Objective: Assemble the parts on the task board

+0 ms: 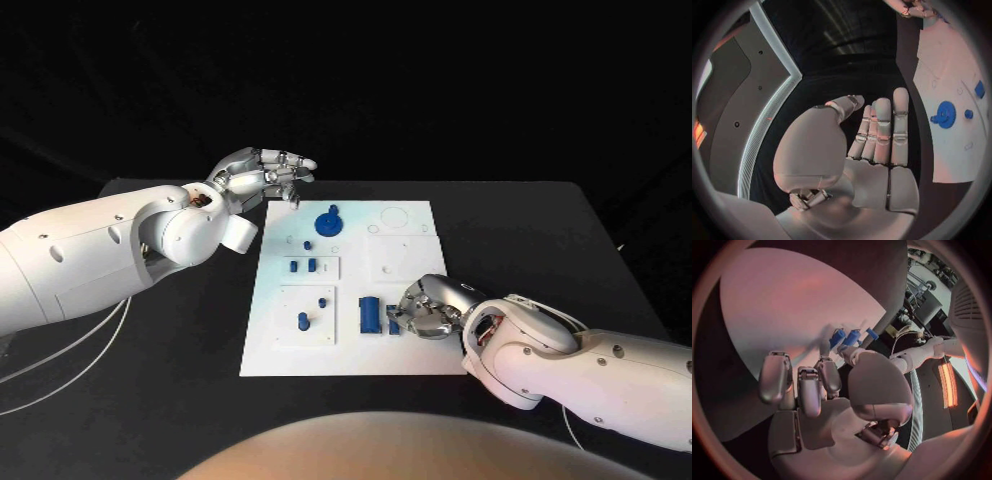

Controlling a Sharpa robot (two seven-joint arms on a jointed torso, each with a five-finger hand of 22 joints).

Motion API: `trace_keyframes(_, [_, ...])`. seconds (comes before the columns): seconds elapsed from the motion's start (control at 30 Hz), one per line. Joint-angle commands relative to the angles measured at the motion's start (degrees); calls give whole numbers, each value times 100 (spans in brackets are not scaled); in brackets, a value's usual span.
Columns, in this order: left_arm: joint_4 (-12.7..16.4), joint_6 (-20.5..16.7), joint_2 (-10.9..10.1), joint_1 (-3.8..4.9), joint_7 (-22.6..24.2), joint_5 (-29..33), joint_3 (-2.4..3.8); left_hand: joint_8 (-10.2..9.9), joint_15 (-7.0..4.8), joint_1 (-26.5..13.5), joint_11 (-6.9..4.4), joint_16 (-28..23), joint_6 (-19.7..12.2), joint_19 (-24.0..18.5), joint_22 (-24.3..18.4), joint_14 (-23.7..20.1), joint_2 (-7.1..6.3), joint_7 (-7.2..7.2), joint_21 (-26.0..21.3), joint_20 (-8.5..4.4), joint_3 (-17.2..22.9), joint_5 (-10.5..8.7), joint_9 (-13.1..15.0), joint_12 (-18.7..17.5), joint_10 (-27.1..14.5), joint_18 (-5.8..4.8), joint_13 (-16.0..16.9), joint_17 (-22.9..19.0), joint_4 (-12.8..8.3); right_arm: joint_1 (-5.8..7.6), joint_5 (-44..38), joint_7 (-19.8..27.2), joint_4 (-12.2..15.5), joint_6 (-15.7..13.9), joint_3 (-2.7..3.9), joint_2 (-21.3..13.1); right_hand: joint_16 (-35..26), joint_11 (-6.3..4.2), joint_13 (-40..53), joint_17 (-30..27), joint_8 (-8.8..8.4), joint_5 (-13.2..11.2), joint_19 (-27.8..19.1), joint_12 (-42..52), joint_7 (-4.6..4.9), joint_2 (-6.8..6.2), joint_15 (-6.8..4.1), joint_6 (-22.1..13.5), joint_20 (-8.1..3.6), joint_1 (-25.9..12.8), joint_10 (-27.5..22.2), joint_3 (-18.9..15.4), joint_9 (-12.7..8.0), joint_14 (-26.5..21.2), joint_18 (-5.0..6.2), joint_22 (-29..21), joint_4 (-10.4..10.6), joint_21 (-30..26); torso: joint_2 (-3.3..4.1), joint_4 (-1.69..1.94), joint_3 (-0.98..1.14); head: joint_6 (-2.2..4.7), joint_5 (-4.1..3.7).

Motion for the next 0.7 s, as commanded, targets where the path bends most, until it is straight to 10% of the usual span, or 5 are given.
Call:
trace_keyframes(0.03, [15, 91, 11, 2, 21, -7, 3, 18, 5, -35, 13, 39, -33, 17, -6, -31, 28, 1, -29, 35, -18, -4, 1, 27, -43, 87, -7, -6, 12, -6, -36, -41, -7, 72, 0, 7, 33, 5, 202, 1094, -38, 285, 36, 37, 13, -18, -46, 33, -26, -181, 35, -180, -7, 525, -85, 491, 55, -27, -2, -3, 0, -1, 2])
trace_keyframes(0.7, [11, 83, -13, 2, 20, -7, 3, 18, 5, -35, 13, 39, -33, 17, -6, -31, 28, 1, -29, 35, -18, -4, 1, 27, -43, 87, -7, -6, 12, -18, 29, 367, 351, 126, 0, -422, 41, -3, 227, 1120, -50, 120, 47, 40, 4, -155, -52, 22, -32, 39, 42, -454, 0, 530, -90, 517, -82, -24, -5, -18, 3, 0, 27])
